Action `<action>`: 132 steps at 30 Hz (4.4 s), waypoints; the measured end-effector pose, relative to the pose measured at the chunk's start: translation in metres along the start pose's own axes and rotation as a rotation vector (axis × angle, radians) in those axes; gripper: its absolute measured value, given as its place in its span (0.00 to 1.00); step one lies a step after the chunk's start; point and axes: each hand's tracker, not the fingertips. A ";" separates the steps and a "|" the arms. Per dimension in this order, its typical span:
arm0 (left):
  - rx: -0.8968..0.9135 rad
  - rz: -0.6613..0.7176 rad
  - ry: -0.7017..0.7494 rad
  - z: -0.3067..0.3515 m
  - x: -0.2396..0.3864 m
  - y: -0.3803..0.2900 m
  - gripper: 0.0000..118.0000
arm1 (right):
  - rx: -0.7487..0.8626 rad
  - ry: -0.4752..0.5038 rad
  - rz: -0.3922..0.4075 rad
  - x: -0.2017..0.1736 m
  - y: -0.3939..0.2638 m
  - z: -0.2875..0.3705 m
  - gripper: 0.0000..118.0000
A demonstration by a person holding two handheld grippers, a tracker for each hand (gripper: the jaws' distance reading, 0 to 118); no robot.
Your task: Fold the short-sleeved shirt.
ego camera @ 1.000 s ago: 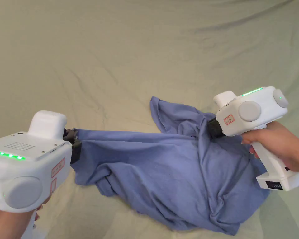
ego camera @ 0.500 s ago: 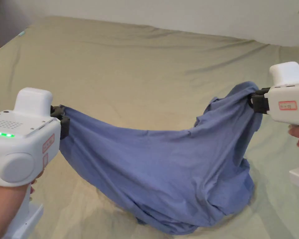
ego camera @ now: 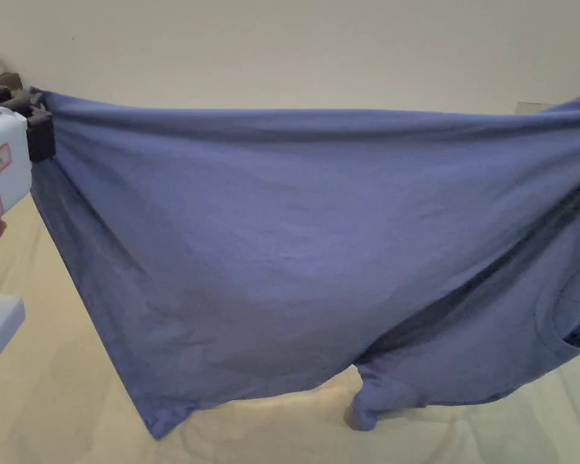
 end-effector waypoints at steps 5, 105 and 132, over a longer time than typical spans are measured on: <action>0.108 -0.012 0.015 0.007 -0.010 0.054 0.00 | 0.112 -0.046 0.017 0.001 0.038 0.020 0.03; -0.385 0.023 -0.250 0.066 0.062 -0.186 0.97 | -0.358 -0.021 0.085 -0.095 -0.204 0.069 0.88; -0.126 -0.002 -0.193 0.018 0.143 -0.130 0.00 | -0.081 -0.035 0.172 -0.180 -0.173 -0.002 0.01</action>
